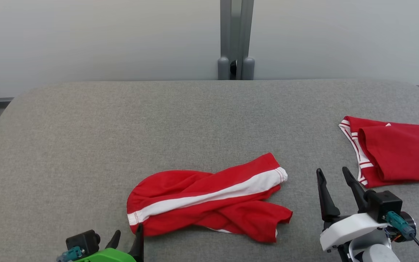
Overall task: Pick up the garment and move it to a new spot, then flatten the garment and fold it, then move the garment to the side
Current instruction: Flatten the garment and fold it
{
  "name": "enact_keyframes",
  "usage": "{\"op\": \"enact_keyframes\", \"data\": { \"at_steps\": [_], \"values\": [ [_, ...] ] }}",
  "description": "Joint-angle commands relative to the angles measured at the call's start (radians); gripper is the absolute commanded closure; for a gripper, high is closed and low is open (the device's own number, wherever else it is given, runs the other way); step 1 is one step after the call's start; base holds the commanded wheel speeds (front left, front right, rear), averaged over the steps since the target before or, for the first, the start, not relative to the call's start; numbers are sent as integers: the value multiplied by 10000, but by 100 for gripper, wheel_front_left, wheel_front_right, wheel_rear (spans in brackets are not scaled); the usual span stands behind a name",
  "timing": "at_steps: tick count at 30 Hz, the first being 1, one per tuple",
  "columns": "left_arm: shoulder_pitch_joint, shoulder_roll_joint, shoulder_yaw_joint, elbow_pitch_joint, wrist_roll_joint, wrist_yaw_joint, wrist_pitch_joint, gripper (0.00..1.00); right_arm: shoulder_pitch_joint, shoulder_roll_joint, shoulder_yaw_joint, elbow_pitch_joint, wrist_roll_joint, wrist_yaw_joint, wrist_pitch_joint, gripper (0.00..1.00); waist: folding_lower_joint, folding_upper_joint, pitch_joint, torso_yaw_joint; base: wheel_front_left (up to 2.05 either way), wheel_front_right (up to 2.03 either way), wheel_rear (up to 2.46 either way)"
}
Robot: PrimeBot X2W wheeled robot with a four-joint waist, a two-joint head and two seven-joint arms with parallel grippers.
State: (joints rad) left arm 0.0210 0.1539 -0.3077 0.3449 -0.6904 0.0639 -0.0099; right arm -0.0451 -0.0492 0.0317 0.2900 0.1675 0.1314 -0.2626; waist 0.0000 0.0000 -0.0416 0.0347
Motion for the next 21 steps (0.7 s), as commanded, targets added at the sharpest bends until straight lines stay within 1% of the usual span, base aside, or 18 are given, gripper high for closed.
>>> {"op": "enact_keyframes", "data": {
  "at_steps": [1,7,11,17,18,19,20,21],
  "values": [
    [-235,-52,91,86,-206,-114,53,0,-29,-27,26,33,-62,-16,-28,0,0,0,45,-57,0,0,0],
    [-616,-147,392,521,-910,-528,287,0,-129,-27,73,104,-166,-16,-28,0,0,0,151,-218,0,0,0],
    [-799,-51,439,862,-1076,-683,463,0,-150,-25,88,145,-214,-16,-27,0,0,0,201,-322,0,0,0],
    [-1003,-1,340,998,-1183,-1100,439,0,-194,-25,47,167,-259,-16,4,0,0,0,259,-373,0,0,0],
    [-1027,-14,329,996,-1195,-1136,442,5,-206,-25,44,172,-298,-16,23,0,0,0,270,-369,0,0,0],
    [-1048,-18,301,981,-1185,-1173,440,21,-227,-25,53,178,-331,-16,56,0,0,0,281,-362,0,0,0],
    [-1069,-17,276,966,-1167,-1177,444,40,-276,-25,82,187,-371,-16,85,0,0,0,295,-348,0,0,0],
    [-1094,-11,260,949,-1149,-1192,451,56,-322,-24,111,201,-435,-16,143,0,0,0,307,-335,0,0,0]
  ]
}}
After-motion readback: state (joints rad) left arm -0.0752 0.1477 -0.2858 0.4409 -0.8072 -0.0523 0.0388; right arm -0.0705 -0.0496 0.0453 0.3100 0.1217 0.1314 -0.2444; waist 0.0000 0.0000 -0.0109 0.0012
